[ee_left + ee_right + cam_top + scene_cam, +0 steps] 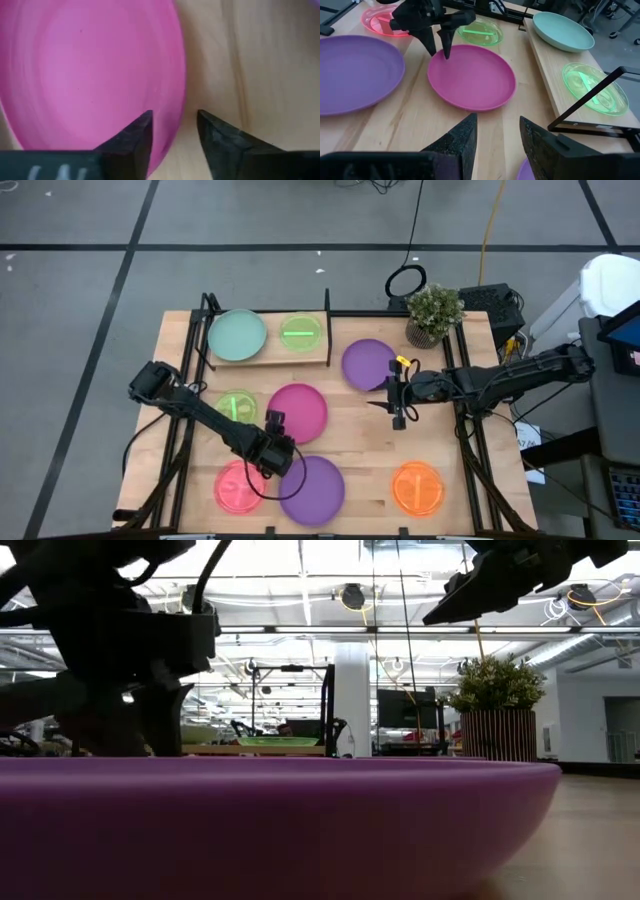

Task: Place and stack plates onto a shelf
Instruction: Stack the top pink plate into the blue plate on the shelf

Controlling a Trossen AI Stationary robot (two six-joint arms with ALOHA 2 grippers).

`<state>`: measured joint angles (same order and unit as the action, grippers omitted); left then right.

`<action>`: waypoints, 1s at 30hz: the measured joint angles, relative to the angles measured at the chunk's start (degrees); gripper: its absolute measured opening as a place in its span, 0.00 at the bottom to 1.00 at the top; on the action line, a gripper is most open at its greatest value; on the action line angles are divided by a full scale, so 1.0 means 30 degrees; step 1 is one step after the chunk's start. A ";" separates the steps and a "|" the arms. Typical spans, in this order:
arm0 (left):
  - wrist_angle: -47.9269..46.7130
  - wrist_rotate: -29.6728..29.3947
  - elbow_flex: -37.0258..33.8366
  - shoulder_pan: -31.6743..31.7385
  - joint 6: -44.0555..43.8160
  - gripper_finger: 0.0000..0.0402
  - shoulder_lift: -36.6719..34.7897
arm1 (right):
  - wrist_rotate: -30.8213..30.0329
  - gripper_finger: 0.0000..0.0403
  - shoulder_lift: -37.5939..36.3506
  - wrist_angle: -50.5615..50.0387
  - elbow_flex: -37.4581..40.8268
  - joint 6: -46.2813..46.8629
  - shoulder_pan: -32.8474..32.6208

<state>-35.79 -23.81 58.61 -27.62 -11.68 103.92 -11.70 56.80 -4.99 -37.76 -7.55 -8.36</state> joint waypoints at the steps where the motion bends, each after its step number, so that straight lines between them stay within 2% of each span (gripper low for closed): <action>1: -0.0024 -0.0120 0.0000 0.0012 -0.0019 0.35 0.0021 | 0.0000 0.32 0.0000 0.0000 0.0000 -0.0039 0.0000; 6: -0.0045 -0.1001 0.0000 -0.0135 -0.0268 0.18 0.0022 | 0.0000 0.32 0.0000 0.0000 0.0000 -0.0139 0.0000; 14: -0.0271 -0.1225 -0.0007 -0.0480 0.0443 0.04 -0.0220 | -0.0007 0.32 0.0000 0.0000 0.0000 -0.0145 0.0000; 23: -0.0865 -0.1486 -0.0018 -0.0487 0.0742 0.03 -0.0551 | -0.0052 0.32 0.0007 0.0007 0.0000 -0.0139 0.0000; 30: -0.1486 -0.1584 -0.0022 -0.0480 0.0998 0.03 -0.1814 | -0.0066 0.32 0.0007 0.0007 0.0000 -0.0134 0.0000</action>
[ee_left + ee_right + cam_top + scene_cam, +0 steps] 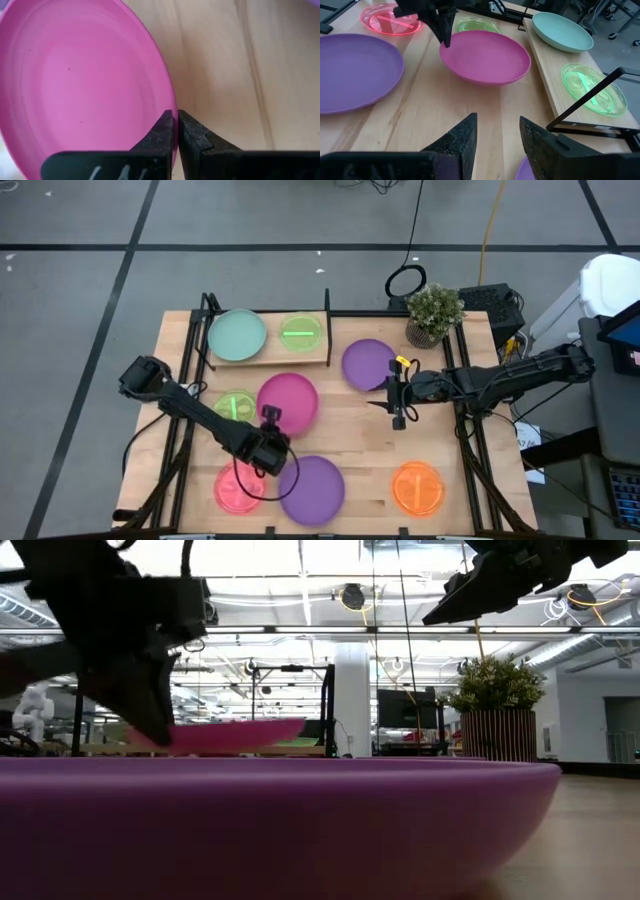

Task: Place and stack plates onto a shelf
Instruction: Stack the top pink plate into the blue plate on the shelf

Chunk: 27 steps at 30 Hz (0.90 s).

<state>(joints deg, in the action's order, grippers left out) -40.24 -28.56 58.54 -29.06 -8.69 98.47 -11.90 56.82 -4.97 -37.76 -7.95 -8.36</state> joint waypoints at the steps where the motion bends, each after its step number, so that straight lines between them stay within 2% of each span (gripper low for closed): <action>1: -0.0128 -0.0007 0.0000 0.0000 0.0000 0.03 -0.0289 | 0.0000 0.32 0.0000 0.0000 0.0000 -0.0005 0.0000; 16: -0.2587 -0.0187 0.0007 0.0534 0.0733 0.03 -0.4319 | -0.0007 0.32 0.0000 0.0000 0.0000 -0.0068 0.0000; 27: -0.3963 -0.0653 0.0007 0.2661 0.2871 0.03 -0.6242 | -0.0007 0.32 0.0000 -0.0003 0.0004 -0.0118 0.0007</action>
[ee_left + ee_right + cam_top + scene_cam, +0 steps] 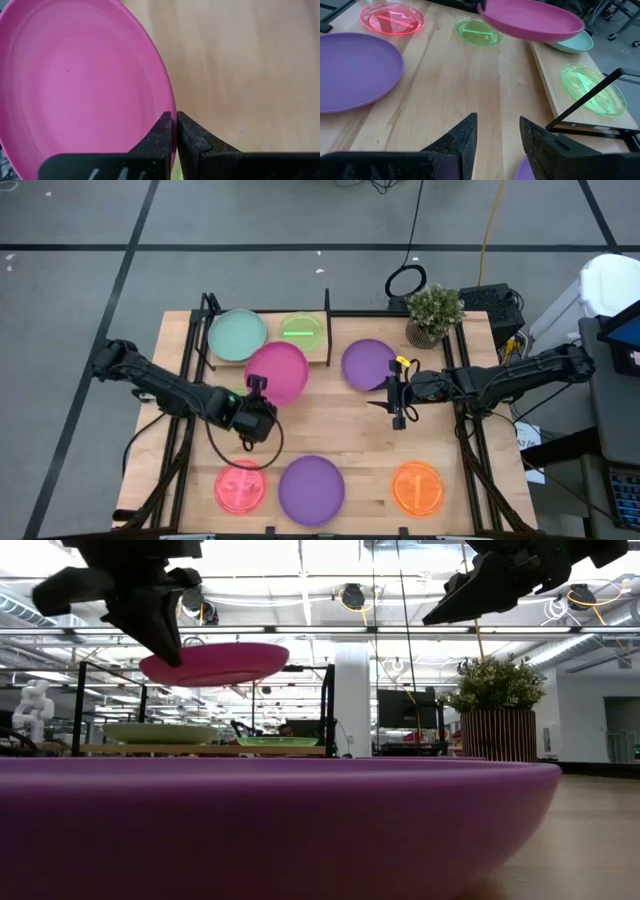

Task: Place and stack plates onto a shelf
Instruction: Stack the top pink plate into the blue plate on the shelf

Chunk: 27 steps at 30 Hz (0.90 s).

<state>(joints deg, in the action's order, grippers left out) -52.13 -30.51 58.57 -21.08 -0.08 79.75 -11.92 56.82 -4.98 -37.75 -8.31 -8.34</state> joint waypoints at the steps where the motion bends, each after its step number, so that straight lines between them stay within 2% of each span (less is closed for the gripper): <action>1: -0.0157 -0.0016 0.0000 0.0306 0.0298 0.03 -0.0138 | -0.0002 0.32 -0.0007 0.0003 -0.0004 0.0000 -0.0002; 13: -0.1032 -0.0549 0.0007 0.4456 0.3004 0.03 -0.1612 | -0.0006 0.32 0.0000 -0.0004 0.0003 -0.0033 0.0000; 21: -0.1655 -0.0536 0.0007 0.7747 0.2412 0.03 -0.1729 | -0.0003 0.32 0.0000 -0.0170 0.0011 -0.0105 0.0000; 27: -0.1714 -0.0471 0.0007 0.9957 0.0643 0.03 -0.1713 | -0.0003 0.32 0.0000 -0.0227 0.0011 -0.0105 0.0000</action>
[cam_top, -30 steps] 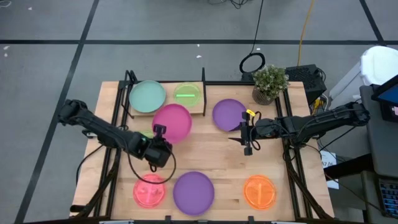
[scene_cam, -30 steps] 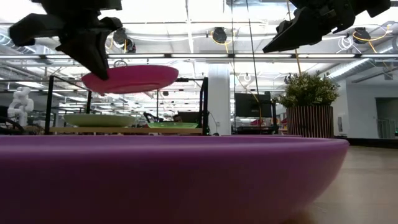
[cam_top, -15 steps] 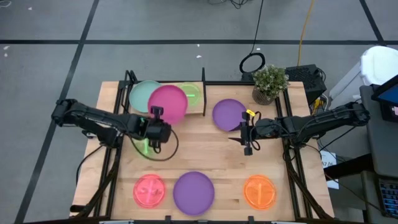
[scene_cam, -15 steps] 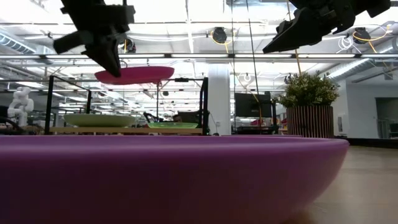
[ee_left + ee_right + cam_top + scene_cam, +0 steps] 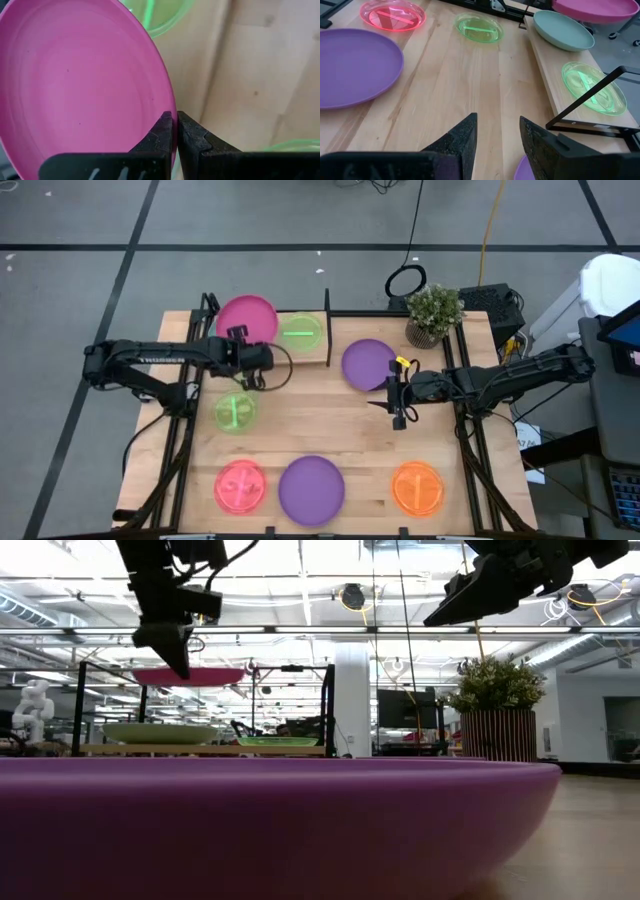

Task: Place and stack plates onto a shelf
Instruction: Stack the top pink plate into the blue plate on the shelf

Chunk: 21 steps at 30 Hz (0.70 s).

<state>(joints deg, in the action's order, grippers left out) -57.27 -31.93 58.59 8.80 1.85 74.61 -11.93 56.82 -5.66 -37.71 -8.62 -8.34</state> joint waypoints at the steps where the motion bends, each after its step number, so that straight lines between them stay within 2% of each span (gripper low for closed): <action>1: 0.0019 0.0048 0.0000 0.0323 -0.0170 0.03 0.0000 | 0.0000 0.32 0.0000 -0.0001 0.0000 0.0005 0.0000; 10: 0.0116 0.0593 0.0000 0.2625 -0.1513 0.03 0.0000 | 0.0003 0.32 0.0000 0.0004 0.0000 0.0138 -0.0003; 21: 0.0178 0.1819 0.0000 0.4139 -0.2747 0.03 0.0012 | 0.0003 0.32 0.0000 -0.0067 0.0000 0.0146 0.0000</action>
<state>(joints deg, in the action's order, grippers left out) -56.74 -26.47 58.59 21.21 -6.39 74.64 -11.92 56.82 -5.86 -37.71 -8.19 -8.34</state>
